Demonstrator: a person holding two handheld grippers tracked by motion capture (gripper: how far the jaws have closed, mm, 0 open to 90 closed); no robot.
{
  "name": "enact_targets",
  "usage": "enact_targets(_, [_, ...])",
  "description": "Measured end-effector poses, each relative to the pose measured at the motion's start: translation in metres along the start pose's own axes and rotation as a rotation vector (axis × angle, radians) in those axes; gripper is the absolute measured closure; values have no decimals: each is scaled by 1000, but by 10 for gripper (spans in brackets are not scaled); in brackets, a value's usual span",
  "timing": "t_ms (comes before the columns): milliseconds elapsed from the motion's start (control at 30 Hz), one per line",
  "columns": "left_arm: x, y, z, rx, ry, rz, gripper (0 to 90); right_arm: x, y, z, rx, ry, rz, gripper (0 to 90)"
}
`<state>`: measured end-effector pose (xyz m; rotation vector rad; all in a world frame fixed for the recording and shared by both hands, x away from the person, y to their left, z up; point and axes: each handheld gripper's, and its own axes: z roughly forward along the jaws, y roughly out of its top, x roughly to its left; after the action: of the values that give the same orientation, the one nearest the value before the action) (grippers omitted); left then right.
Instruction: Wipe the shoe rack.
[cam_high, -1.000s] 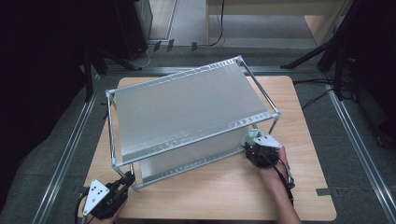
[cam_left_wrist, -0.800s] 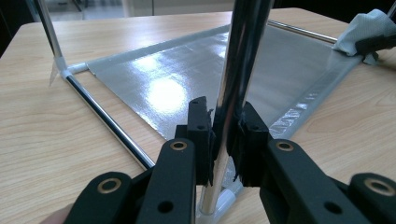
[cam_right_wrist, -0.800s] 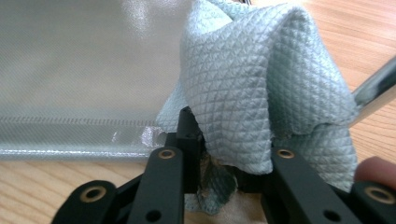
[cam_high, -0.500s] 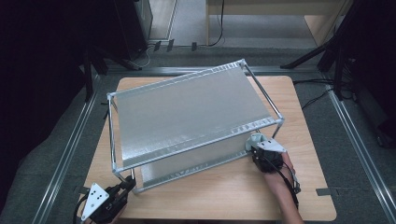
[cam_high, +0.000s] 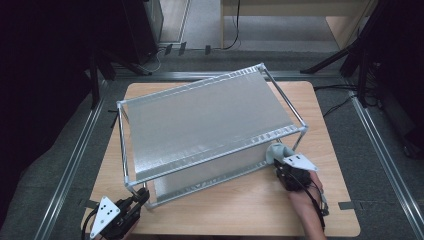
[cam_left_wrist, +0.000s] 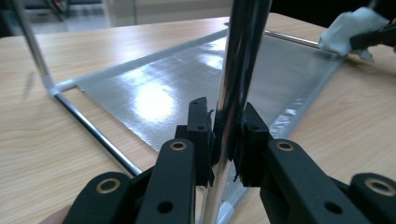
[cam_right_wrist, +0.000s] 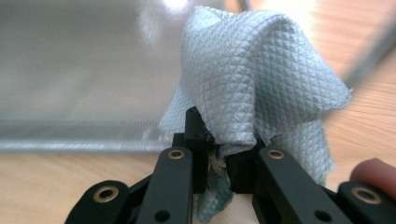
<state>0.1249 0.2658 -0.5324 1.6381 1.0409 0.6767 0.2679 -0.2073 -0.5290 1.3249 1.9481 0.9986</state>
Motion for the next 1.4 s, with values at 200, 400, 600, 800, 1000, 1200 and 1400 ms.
enact_targets(200, [-16, 3, 13, 12, -82, 43, 799, -37, 13, -59, -159, -79, 105, 813])
enact_targets(400, [-25, 5, 20, 16, -126, 64, 799, -42, 43, -93, -286, -69, 117, 807])
enact_targets(600, [-26, 4, 19, 12, -129, 57, 800, -29, 94, -109, -428, -25, 77, 800])
enact_targets(800, [-27, 3, 18, 14, -128, 57, 801, -23, 119, -67, -314, 3, 65, 792])
enact_targets(1000, [-28, 3, 19, 7, -118, 29, 798, 23, 114, -54, -290, 70, 0, 798])
enact_targets(1200, [-41, 3, 22, 13, -143, 37, 798, 67, 113, -58, -279, 170, -69, 791])
enact_targets(1400, [-58, 4, 26, 11, -169, 41, 788, 98, 113, -75, -311, 347, -99, 566])
